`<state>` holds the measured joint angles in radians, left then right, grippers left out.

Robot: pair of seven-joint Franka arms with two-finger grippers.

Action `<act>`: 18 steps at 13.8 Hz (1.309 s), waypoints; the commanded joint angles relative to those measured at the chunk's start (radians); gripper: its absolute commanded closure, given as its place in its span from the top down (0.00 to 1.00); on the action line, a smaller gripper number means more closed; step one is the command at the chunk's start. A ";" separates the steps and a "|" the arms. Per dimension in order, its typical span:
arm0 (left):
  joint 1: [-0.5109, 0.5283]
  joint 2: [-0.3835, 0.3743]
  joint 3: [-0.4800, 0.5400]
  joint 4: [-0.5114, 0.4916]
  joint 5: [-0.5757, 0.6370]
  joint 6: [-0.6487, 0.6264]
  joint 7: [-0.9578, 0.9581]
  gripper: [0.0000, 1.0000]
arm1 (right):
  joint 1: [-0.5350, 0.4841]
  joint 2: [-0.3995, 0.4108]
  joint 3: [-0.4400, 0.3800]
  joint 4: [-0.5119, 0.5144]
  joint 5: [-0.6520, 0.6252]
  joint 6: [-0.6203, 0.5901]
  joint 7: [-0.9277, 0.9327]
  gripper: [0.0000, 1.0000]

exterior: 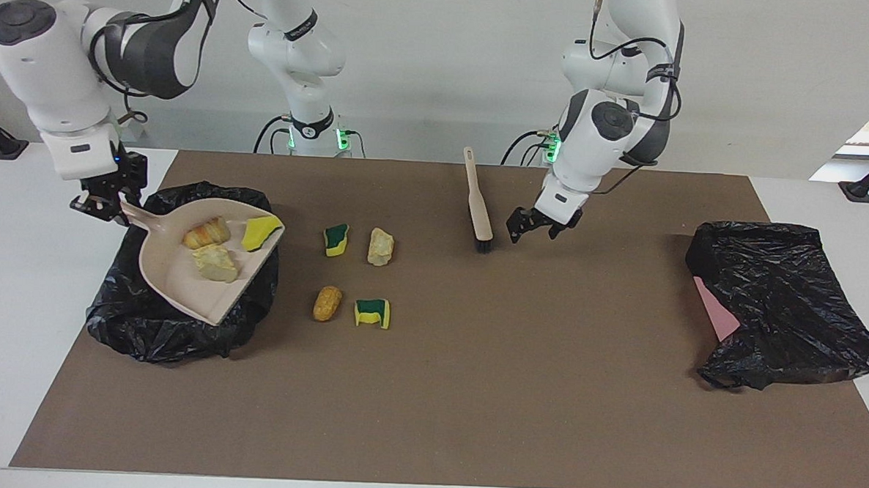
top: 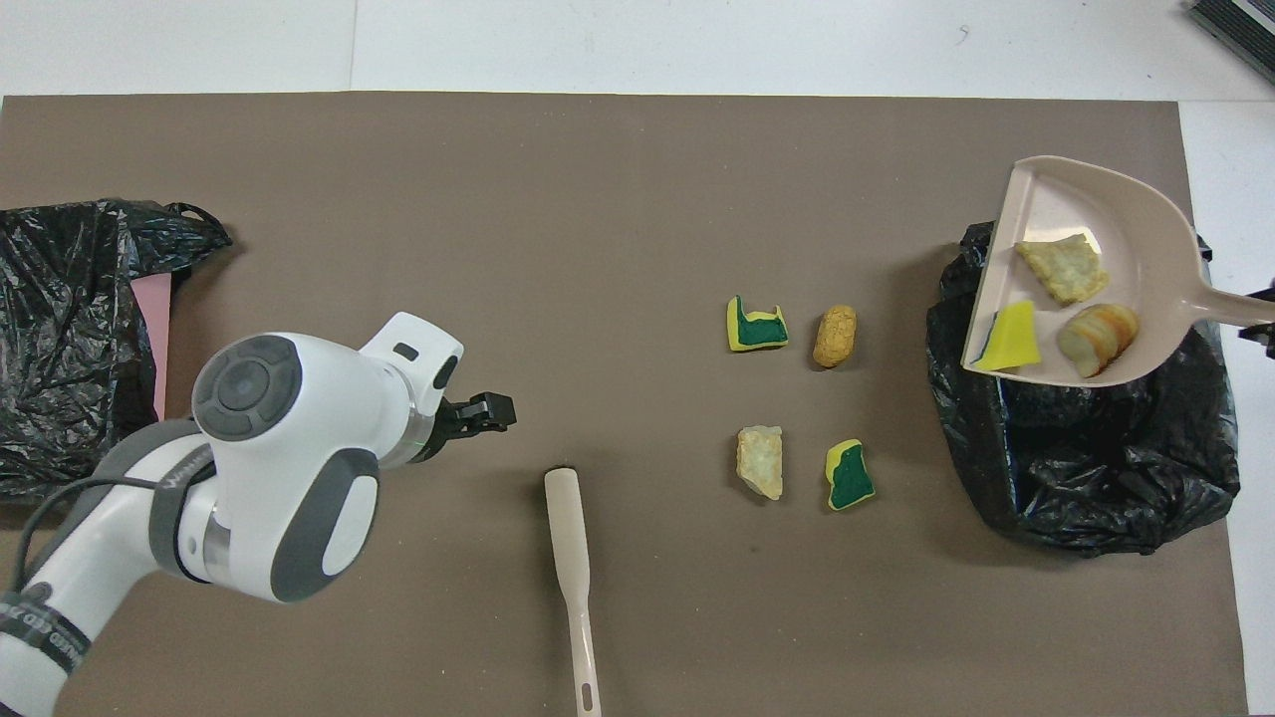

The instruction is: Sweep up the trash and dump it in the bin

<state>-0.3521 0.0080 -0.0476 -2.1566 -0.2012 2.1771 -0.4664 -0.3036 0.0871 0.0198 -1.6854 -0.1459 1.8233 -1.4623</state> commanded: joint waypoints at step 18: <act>0.329 0.020 -0.003 0.517 0.252 -0.588 0.535 1.00 | 0.214 0.037 0.012 -0.022 -0.630 -0.165 0.591 0.00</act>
<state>-0.0421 0.0359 -0.0418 -1.6508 0.0294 1.6289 0.0421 -0.1192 0.1268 0.0307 -1.7068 -0.7242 1.6868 -0.9065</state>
